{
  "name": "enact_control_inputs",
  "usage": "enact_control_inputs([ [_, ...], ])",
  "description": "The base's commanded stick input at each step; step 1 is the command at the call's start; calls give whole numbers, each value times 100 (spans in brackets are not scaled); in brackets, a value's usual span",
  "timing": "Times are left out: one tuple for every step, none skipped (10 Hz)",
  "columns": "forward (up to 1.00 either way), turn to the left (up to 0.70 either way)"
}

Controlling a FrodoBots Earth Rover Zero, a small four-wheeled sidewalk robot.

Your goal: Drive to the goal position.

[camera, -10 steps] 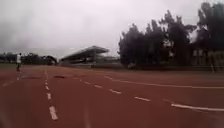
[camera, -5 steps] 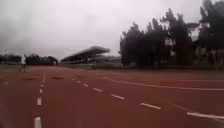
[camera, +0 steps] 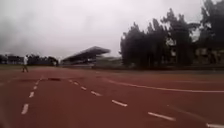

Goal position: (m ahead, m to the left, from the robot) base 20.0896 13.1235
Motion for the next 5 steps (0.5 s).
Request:
enact_control_inputs([
  [70,0],
  [70,0],
  [70,0],
  [70,0],
  [70,0],
])
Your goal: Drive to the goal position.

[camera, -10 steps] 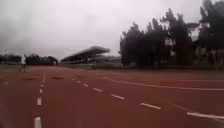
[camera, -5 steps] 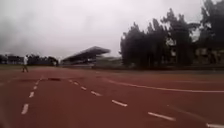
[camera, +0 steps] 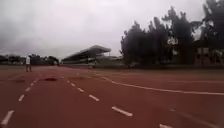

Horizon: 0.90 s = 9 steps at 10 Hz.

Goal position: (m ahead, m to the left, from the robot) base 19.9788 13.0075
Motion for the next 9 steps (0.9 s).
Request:
enact_control_inputs([
  [70,0],
  [70,0],
  [70,0],
  [70,0],
  [70,0],
  [70,0],
  [70,0],
  [70,0],
  [70,0],
])
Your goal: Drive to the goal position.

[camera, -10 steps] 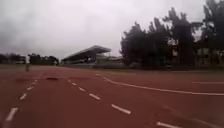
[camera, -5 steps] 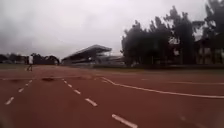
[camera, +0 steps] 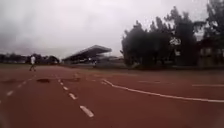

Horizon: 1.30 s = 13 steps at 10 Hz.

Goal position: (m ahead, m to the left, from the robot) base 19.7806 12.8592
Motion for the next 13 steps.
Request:
enact_control_inputs([
  [70,0],
  [70,0],
  [70,0],
  [70,0],
  [70,0],
  [70,0],
  [70,0],
  [70,0],
  [70,0],
  [70,0],
  [70,0],
  [70,0],
  [70,0],
])
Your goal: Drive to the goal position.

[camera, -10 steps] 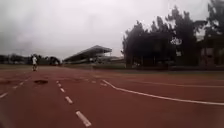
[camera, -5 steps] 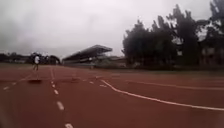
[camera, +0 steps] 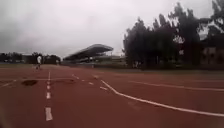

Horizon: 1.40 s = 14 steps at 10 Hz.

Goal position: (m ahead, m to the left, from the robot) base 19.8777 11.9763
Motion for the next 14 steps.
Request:
enact_control_inputs([
  [70,0],
  [70,0],
  [70,0],
  [70,0],
  [70,0],
  [70,0],
  [70,0],
  [70,0],
  [70,-28],
  [70,-35],
  [70,-35],
  [70,-35],
  [70,-35],
  [70,-35],
])
